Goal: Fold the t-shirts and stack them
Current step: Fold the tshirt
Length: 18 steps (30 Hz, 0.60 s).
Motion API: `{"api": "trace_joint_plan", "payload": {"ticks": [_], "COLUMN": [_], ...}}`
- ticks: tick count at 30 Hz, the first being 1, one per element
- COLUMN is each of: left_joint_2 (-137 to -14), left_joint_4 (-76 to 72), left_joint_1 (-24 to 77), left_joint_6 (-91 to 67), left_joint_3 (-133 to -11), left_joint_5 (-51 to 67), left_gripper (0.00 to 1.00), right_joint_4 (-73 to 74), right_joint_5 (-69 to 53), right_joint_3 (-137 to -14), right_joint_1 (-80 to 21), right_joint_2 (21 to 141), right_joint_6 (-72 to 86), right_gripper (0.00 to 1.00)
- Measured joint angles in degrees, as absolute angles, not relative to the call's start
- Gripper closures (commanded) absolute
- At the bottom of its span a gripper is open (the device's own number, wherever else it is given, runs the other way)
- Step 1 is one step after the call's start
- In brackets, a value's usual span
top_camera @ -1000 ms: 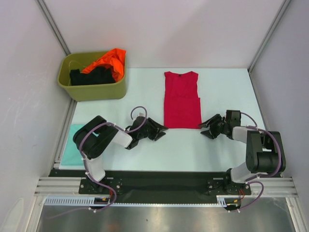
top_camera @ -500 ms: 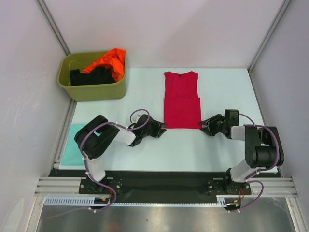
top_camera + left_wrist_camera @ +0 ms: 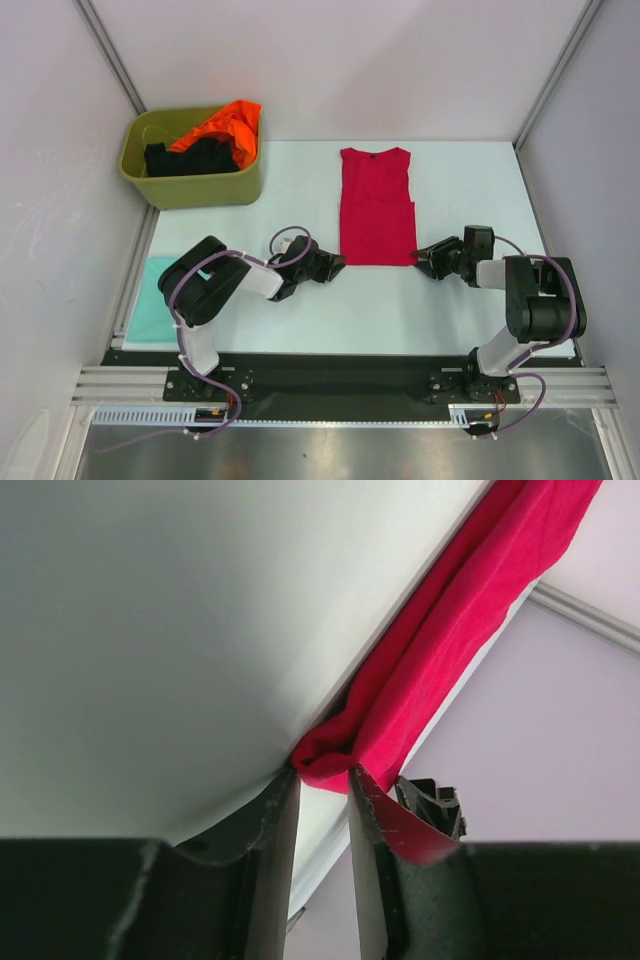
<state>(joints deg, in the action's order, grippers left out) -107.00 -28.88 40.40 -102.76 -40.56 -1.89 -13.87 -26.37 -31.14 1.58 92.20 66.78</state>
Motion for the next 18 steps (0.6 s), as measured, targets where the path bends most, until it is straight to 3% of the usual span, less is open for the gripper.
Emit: {"api": "trace_joint_plan", "payload": {"ticks": [3,6,8,9,13,18], "left_joint_2": [-107.4,-107.7,-107.8,-107.8,-107.9,-108.0], "left_joint_4": [-29.2,-29.3,-29.3,-29.4,-29.8,-30.7], "left_joint_1": [40.4,40.4,40.4,40.3,40.2,40.0], "left_joint_6": [-103.3,-103.5,-103.4,-103.2,-102.8,-101.3], "left_joint_3": [-40.6,-40.5,-40.5,-40.5,-40.4,-40.0], "left_joint_5": [-2.0,-2.1,-2.2,-2.2,-2.1,-1.0], "left_gripper": [0.76,0.87,1.0,1.0,1.0,1.0], "right_joint_4": [-14.0,-14.1,-14.3,-14.5,-14.7,-14.2], "right_joint_5": [-26.4,-26.4,-26.4,-26.4,-26.4,-26.6], "right_joint_3": [-31.1,-31.1,-31.1,-31.1,-31.1,-31.1], "right_joint_1": [1.6,1.6,1.5,1.5,1.5,1.5], "right_joint_2": [92.3,92.6,93.1,93.4,93.9,93.5], "right_joint_6": [66.9,66.9,66.8,66.8,66.4,64.5], "right_gripper": [0.63,0.72,0.83,0.9,1.0,1.0]}}
